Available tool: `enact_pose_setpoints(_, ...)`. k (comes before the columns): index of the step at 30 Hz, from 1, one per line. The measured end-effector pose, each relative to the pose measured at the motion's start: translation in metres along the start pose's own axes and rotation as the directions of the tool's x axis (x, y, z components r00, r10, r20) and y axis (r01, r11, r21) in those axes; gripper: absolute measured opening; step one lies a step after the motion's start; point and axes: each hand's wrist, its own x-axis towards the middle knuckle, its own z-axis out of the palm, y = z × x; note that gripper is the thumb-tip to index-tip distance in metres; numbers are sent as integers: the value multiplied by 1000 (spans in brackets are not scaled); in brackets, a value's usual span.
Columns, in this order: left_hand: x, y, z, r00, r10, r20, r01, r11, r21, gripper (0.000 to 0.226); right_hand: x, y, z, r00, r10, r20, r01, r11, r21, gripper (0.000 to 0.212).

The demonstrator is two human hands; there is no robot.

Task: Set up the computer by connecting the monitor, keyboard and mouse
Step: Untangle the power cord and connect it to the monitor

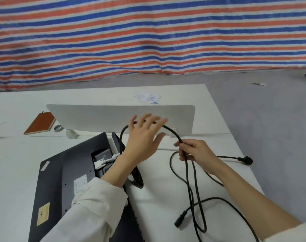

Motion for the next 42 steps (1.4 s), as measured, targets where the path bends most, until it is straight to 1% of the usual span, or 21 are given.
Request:
enact_pose_setpoints(1, 6, 1, -4, 998, 66, -4, -65, 997, 32, 38, 2, -12, 3, 1000, -27, 13, 28, 999, -17, 17)
enact_pose_setpoints(3, 19, 1, -11, 997, 48, -63, -49, 999, -21, 35, 6, -28, 8, 998, -63, 27, 64, 998, -11, 15)
enact_pose_setpoints(6, 33, -2, -23, 976, -173, -130, 154, 978, -142, 30, 6, -34, 7, 993, -78, 88, 76, 997, 23, 15)
enact_pose_setpoints(7, 38, -4, -28, 950, -276, -145, 242, 946, -214, 26, 4, -32, 5, 990, -56, 130, 60, 998, -21, 15)
enact_pose_setpoints(9, 47, -8, -47, 845, -496, -203, 379, 821, -426, 21, -4, -20, 2, 983, 20, 181, 3, 992, -124, 13)
enact_pose_setpoints(11, 54, -14, -64, 730, -650, -210, 459, 694, -554, 21, -11, -10, -1, 986, 87, 141, -63, 985, -163, 17)
enact_pose_setpoints(12, 56, -17, -68, 704, -681, -203, 490, 672, -555, 23, -12, -7, -3, 992, 82, 92, -66, 983, -169, 19)
enact_pose_setpoints(16, 55, -18, -73, 762, -625, -170, 514, 744, -427, 35, -12, -25, -6, 998, -34, -48, 27, 989, -145, 20)
enact_pose_setpoints(18, 55, -15, -73, 820, -547, -169, 512, 833, -210, 59, -10, -43, -7, 993, -88, -81, 72, 982, -175, 20)
enact_pose_setpoints(21, 60, -5, -76, 924, -306, -229, 323, 945, 42, 72, -7, -62, -9, 987, -128, -96, 116, 986, -124, 22)
enact_pose_setpoints(24, 66, 5, -69, 966, -35, -257, 100, 965, 243, 70, -4, -79, -7, 984, -140, -107, 141, 990, 4, 19)
enact_pose_setpoints(27, 64, 11, -58, 967, 47, -250, 36, 948, 316, 61, -3, -94, -3, 980, -169, -110, 177, 982, 69, 17)
enact_pose_setpoints(30, 62, 10, -54, 940, 36, -340, 57, 964, 259, 23, -8, -81, -4, 981, -166, -98, 163, 986, -33, 16)
enact_pose_setpoints(32, 58, 8, -52, 942, 47, -332, 30, 974, 223, 14, -16, -51, -12, 970, -200, -137, 165, 958, -234, 12)
enact_pose_setpoints(33, 53, 8, -48, 950, 57, -306, 12, 975, 220, 15, -22, -26, -21, 965, -184, -188, 111, 932, -345, 16)
enact_pose_setpoints(34, 50, 8, -46, 958, 60, -281, 4, 975, 220, 15, -29, -1, -32, 969, -119, -215, 14, 902, -432, 31)
enact_pose_setpoints(36, 40, 8, -39, 976, 40, -213, 7, 976, 217, 19, -47, 57, -50, 962, 223, -155, -271, 834, -480, 75)
enact_pose_setpoints(37, 36, 7, -35, 985, 28, -171, 10, 977, 215, 23, -55, 83, -55, 913, 394, -103, -390, 770, -505, 88)
enact_pose_setpoints(38, 31, 8, -29, 992, 11, -127, 16, 977, 212, 26, -62, 108, -56, 862, 501, -74, -455, 703, -546, 90)
enact_pose_setpoints(40, 23, 12, -19, 997, -32, -75, 47, 978, 205, 31, -65, 144, -55, 843, 517, -148, -484, 608, -629, 63)
enact_pose_setpoints(42, 15, 16, -14, 993, -96, -75, 108, 978, 176, 27, -60, 150, -50, 866, 418, -275, -493, 616, -614, 26)
